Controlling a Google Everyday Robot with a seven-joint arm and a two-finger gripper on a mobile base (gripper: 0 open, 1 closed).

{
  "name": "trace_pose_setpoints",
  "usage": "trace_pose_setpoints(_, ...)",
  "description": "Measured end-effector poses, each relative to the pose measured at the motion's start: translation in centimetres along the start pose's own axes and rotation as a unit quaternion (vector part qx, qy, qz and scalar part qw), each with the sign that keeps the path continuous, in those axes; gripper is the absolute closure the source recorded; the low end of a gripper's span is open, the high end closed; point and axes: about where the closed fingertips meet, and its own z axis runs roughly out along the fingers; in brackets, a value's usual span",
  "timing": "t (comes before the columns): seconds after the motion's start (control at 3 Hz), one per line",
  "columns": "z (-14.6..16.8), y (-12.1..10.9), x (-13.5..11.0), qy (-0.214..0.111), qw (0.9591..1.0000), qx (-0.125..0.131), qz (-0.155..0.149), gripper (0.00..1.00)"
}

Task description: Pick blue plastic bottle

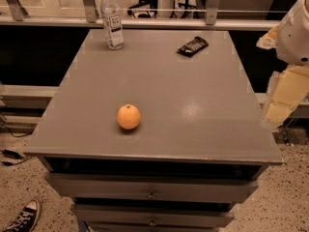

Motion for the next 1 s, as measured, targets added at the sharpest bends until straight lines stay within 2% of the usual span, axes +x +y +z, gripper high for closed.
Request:
trace_pose_setpoints(0.33, 0.2, -0.2, -0.2, -0.004, 1.0000, 0.002, 0.001, 0.00)
trace_pose_setpoints(0.67, 1.3, -1.5, -1.7, -0.026, 0.9996, 0.011, 0.005, 0.00)
trace_pose_setpoints(1.0, 4.8, -5.5, -5.9, -0.107, 0.9936, 0.023, 0.027, 0.00)
